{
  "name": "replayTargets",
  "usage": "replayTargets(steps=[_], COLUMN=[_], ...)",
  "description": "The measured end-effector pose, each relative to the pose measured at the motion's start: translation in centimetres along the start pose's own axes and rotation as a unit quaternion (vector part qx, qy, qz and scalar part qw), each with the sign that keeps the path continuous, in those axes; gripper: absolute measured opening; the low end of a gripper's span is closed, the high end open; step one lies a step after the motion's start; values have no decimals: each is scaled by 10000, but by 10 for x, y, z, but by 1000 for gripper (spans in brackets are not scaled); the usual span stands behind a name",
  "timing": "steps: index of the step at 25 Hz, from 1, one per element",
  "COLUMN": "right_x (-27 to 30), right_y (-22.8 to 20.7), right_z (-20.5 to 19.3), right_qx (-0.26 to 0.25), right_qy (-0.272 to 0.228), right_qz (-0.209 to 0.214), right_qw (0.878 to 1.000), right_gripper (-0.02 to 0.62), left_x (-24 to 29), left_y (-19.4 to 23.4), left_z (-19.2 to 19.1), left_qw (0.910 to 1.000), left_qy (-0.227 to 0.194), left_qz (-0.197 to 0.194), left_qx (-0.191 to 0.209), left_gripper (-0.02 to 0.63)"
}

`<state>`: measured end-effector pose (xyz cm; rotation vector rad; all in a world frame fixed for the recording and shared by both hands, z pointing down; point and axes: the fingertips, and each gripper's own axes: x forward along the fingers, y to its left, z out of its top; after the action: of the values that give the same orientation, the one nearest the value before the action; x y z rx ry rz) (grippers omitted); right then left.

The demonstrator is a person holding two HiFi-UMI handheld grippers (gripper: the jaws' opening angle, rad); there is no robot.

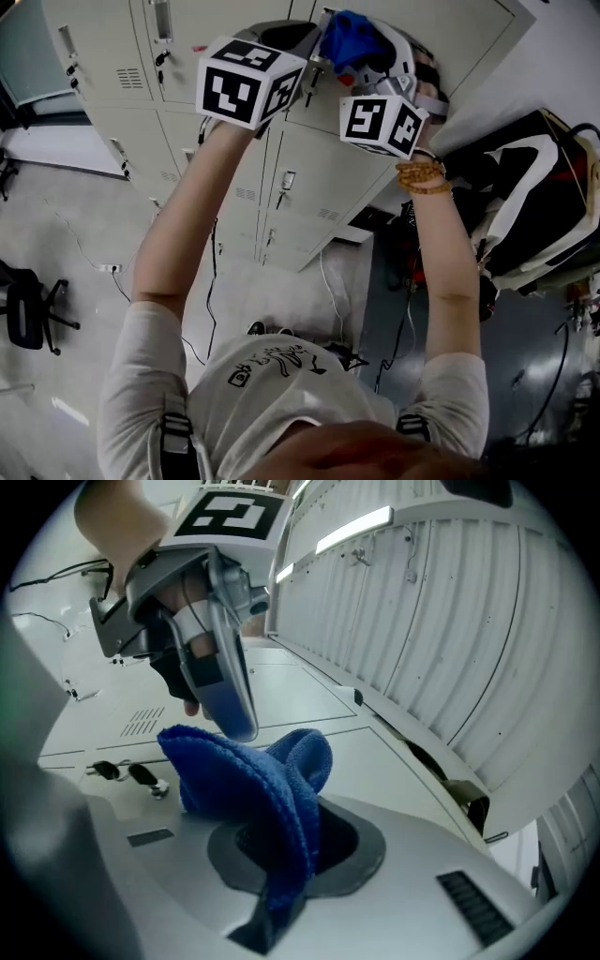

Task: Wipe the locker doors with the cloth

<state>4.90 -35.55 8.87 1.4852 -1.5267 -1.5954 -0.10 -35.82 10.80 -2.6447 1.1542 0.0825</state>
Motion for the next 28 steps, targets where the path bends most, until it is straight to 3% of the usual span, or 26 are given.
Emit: replayTargets(steps=[7, 14, 18, 28], right_x=[-30, -42, -46, -67], right_y=[70, 103, 123, 224], right_z=[-20, -25, -26, -26], right_qx=[304, 536, 449, -175], right_qy=[87, 113, 127, 102], right_qz=[234, 60, 53, 843], right_qw=[9992, 9985, 9989, 9962], right_gripper=[31, 29, 29, 29], left_x=[-2, -9, -14, -25], left_y=[-4, 1, 3, -2], left_z=[-56, -111, -125, -158], left_qw=[9995, 9979, 9974, 9956], left_qy=[204, 442, 471, 719], left_qz=[-4, 149, 198, 268], left_qx=[-238, -457, -501, -534], left_gripper=[2, 2, 2, 2])
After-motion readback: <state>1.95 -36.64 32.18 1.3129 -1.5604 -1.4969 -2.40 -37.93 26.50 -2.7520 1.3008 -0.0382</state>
